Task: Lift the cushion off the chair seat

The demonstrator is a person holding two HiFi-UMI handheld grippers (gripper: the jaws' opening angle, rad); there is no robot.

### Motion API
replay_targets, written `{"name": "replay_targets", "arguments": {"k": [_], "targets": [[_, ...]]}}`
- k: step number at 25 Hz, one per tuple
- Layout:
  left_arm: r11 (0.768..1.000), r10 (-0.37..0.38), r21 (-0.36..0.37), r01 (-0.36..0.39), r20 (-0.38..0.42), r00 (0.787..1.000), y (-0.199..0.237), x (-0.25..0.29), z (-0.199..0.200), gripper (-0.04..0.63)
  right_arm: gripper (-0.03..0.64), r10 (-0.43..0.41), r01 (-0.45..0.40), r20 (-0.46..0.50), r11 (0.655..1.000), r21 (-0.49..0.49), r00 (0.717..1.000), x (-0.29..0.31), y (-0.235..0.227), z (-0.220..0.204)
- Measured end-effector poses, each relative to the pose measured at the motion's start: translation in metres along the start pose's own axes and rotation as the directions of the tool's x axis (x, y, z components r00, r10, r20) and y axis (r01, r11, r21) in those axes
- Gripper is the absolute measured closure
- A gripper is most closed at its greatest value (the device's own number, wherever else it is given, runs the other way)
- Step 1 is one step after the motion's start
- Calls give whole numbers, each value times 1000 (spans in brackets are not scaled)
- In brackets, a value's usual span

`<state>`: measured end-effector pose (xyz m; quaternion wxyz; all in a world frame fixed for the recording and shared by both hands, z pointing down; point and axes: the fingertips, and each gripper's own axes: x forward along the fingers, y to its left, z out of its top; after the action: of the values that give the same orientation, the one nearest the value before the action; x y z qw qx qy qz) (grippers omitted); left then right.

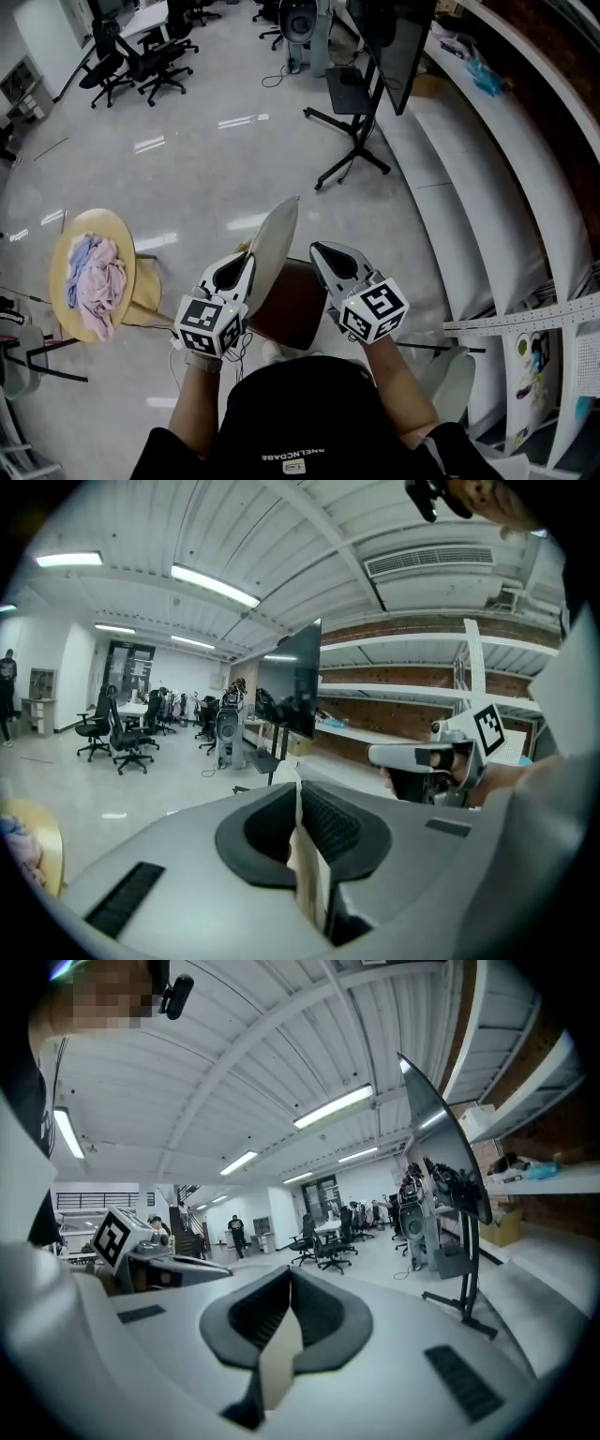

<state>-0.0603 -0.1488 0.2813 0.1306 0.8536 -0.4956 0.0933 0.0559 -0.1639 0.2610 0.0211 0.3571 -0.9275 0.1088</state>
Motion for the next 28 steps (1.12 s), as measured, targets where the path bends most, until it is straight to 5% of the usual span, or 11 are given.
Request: {"name": "replay_targets", "arguments": {"k": [11,28], "targets": [[999,23,19,-25,109,994,1,-7,44,569,606,27,-24,63,999,-48,998,1,-4,34],[1000,30,5,-31,104,994,1,-10,39,571,609,39,-37,31,997,-75,999,4,0,30]]}}
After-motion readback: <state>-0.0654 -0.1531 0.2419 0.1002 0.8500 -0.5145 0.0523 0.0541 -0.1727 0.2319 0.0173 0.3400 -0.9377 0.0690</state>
